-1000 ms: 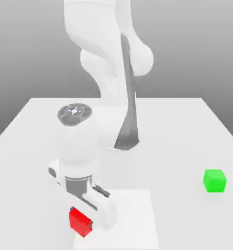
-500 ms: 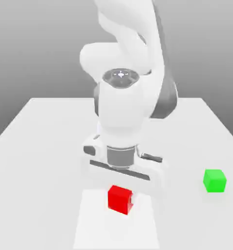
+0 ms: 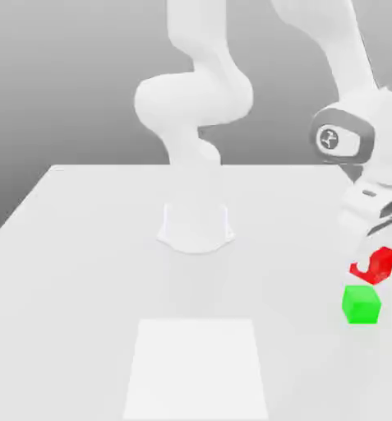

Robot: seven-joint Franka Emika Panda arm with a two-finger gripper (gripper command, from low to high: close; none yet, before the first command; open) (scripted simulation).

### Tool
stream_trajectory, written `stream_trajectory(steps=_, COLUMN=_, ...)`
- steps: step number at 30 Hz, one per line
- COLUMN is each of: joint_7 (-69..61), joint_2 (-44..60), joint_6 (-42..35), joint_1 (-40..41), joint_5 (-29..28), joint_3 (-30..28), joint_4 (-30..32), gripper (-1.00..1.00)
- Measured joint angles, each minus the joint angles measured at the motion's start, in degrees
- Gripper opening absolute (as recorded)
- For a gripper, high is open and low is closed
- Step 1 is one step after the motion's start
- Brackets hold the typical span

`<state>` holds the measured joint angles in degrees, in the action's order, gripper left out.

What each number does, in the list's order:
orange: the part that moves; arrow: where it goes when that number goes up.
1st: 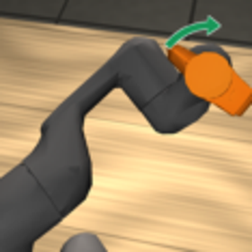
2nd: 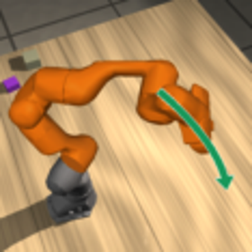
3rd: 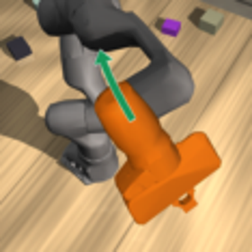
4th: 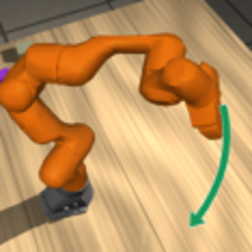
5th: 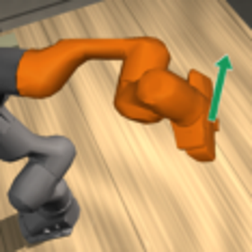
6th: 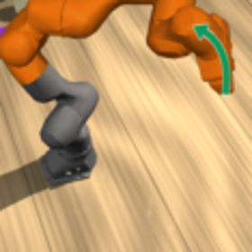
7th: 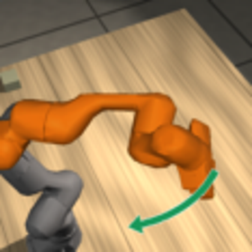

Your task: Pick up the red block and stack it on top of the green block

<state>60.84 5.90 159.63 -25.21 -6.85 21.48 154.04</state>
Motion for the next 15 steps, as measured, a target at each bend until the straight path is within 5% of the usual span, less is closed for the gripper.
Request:
stream_trajectory(steps=1, joint_7=1.25, joint_2=1.53, joint_6=1.30, joint_1=-0.46, joint_5=-1.75, joint_3=-0.76, joint_4=-0.06, gripper=-1.00)
stream_trajectory(steps=2, joint_7=2.46, joint_2=3.08, joint_6=2.62, joint_1=-1.14, joint_5=-3.44, joint_3=-1.76, joint_4=-0.10, gripper=1.00)
stream_trajectory(steps=9, joint_7=2.73, joint_2=3.45, joint_6=2.92, joint_1=-1.30, joint_5=-3.82, joint_3=-1.99, joint_4=-0.12, gripper=1.00)
stream_trajectory(steps=15, joint_7=-3.58, joint_2=-4.49, joint_6=-3.87, joint_1=-1.17, joint_5=4.95, joint_3=0.11, joint_4=0.23, gripper=1.00)
